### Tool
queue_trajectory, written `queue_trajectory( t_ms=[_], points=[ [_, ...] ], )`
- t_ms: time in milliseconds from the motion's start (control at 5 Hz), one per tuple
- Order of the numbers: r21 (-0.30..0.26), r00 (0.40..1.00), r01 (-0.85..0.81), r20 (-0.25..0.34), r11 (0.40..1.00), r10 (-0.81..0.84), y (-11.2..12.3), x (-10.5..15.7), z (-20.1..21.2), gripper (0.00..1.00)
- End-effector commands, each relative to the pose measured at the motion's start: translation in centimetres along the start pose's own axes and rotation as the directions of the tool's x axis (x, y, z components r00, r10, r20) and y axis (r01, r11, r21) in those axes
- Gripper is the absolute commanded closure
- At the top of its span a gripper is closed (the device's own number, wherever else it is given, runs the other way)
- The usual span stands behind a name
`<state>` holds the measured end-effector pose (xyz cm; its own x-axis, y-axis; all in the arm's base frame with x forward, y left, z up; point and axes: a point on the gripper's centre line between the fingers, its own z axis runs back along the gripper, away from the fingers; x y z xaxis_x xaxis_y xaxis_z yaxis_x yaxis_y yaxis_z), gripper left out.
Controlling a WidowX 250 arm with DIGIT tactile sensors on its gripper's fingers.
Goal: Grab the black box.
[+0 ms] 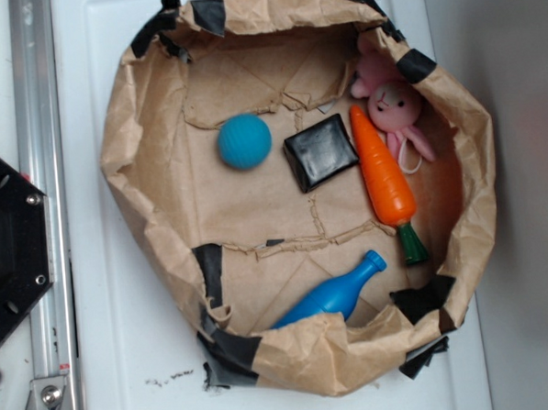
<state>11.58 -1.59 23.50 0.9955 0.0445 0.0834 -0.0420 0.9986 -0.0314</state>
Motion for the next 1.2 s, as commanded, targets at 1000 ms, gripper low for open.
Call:
queue_trajectory(
  t_ms=[1000],
  points=[
    [0.091,0.992,-0.122,0.045,0.988,0.119,3.4,12.3,-17.1,0.0]
  ],
)
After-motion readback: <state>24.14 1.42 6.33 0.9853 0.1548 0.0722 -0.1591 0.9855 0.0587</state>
